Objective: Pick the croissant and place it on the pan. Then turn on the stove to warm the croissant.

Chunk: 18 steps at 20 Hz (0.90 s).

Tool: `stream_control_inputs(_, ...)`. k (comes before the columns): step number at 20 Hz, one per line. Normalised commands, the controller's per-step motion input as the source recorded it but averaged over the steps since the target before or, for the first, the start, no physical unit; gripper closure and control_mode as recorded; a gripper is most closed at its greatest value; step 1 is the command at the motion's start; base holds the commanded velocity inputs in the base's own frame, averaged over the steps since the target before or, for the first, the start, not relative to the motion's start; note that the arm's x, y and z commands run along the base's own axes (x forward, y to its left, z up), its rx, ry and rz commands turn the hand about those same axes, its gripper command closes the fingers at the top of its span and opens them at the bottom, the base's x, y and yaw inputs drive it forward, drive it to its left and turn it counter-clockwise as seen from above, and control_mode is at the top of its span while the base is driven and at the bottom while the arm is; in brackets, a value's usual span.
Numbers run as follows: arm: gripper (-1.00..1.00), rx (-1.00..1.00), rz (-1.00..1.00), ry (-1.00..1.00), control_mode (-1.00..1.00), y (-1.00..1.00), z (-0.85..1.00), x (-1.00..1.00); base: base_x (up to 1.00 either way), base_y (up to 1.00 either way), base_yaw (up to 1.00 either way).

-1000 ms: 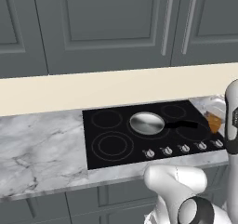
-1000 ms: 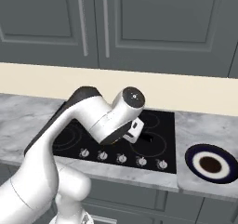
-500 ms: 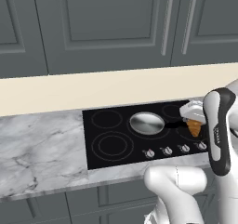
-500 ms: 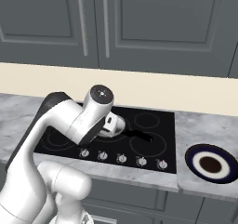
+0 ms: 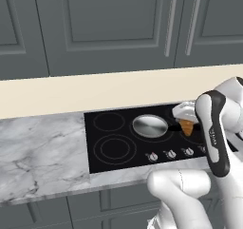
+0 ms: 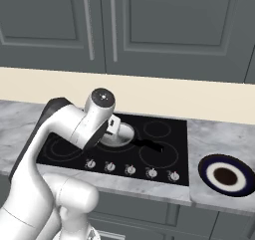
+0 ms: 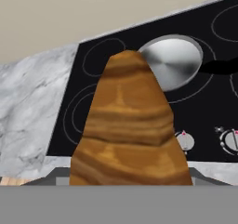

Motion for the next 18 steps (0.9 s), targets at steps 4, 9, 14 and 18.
stream_control_inputs(4, 1.00, 0.00, 0.00, -0.04, -1.00, 0.03, -0.08, 0.28, 0.00, 0.00, 0.00)
stream_control_inputs(9, 1.00, 0.00, 0.00, -0.01, -1.00, 0.06, -0.16, 0.22, 0.00, 0.00, 0.00)
stream_control_inputs(14, 1.00, 0.00, 0.00, 0.00, -1.00, 0.02, -0.17, 0.20, 0.00, 0.00, 0.00)
stream_control_inputs(18, 1.00, 0.00, 0.00, 0.00, -1.00, 0.00, -0.08, 0.20, 0.00, 0.00, 0.00)
